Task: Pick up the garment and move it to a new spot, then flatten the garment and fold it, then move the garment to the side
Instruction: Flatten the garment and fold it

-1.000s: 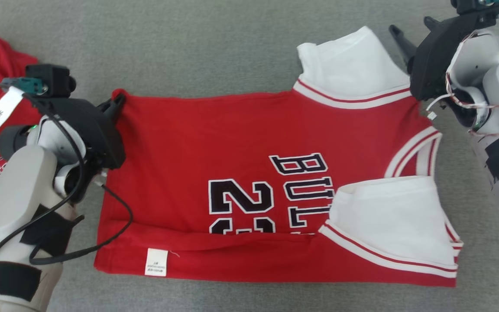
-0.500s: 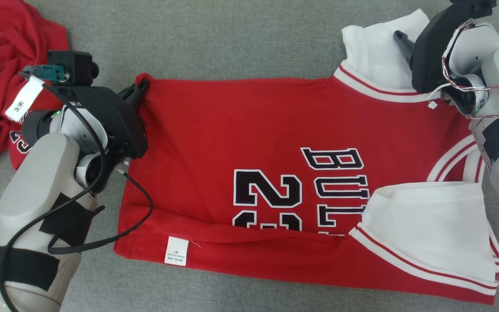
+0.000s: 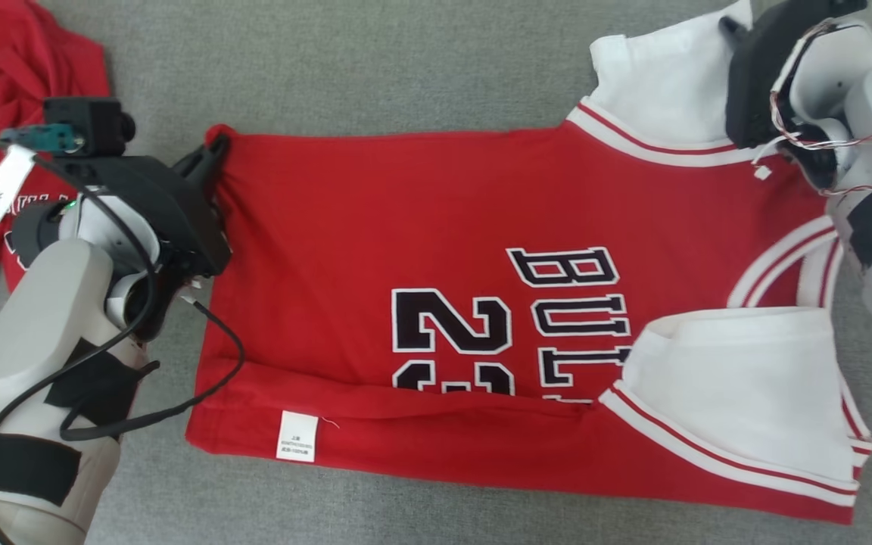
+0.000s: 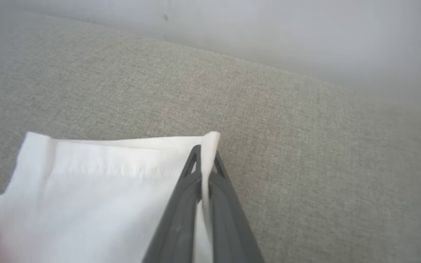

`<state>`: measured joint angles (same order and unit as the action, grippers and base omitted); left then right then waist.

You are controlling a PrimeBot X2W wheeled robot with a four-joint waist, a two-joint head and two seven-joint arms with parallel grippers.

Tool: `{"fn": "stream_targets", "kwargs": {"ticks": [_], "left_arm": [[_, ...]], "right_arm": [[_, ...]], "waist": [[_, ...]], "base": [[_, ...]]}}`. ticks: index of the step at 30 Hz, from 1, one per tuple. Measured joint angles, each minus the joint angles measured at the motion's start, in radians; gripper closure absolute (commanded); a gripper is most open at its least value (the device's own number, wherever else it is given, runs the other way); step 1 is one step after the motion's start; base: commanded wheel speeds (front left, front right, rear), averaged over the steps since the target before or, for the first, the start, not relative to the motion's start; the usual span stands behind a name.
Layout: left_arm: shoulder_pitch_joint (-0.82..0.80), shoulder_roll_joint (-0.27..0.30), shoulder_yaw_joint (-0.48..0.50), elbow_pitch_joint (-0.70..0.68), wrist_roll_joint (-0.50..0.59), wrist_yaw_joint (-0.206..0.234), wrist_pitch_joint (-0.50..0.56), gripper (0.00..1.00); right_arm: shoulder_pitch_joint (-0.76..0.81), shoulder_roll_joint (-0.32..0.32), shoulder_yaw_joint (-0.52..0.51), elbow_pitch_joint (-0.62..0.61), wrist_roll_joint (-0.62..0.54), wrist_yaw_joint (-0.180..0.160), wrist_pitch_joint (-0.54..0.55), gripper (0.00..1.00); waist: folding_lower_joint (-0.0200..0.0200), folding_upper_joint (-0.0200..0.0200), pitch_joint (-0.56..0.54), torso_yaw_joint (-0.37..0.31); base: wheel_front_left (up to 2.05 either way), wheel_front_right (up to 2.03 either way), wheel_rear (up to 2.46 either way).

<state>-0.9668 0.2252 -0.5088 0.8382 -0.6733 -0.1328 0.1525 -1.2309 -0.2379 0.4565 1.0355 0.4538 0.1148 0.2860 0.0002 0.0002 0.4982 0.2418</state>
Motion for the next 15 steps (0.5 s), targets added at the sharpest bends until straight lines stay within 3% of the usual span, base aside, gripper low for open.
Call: {"fn": "stream_targets", "kwargs": {"ticks": [7,15], "left_arm": [[0.001,0.017,0.002,0.022,-0.026,0.0,-0.035,1.0],[0.022,0.018,-0.02,0.043,-0.034,0.0,-0.066,1.0]], "right_arm": [[0.001,-0.035,-0.002,0.007,0.0,0.009,-0.104,1.0],[0.034,-0.005,0.003,0.008,0.021,0.01,-0.221,1.0]], "waist": [[-0.0002,0.0,-0.029,-0.025],[-0.0002,-0.0001,-0.068,-0.06]], "base": [[0.0,0.0,0.0],[0.0,0.0,0.0]]}}
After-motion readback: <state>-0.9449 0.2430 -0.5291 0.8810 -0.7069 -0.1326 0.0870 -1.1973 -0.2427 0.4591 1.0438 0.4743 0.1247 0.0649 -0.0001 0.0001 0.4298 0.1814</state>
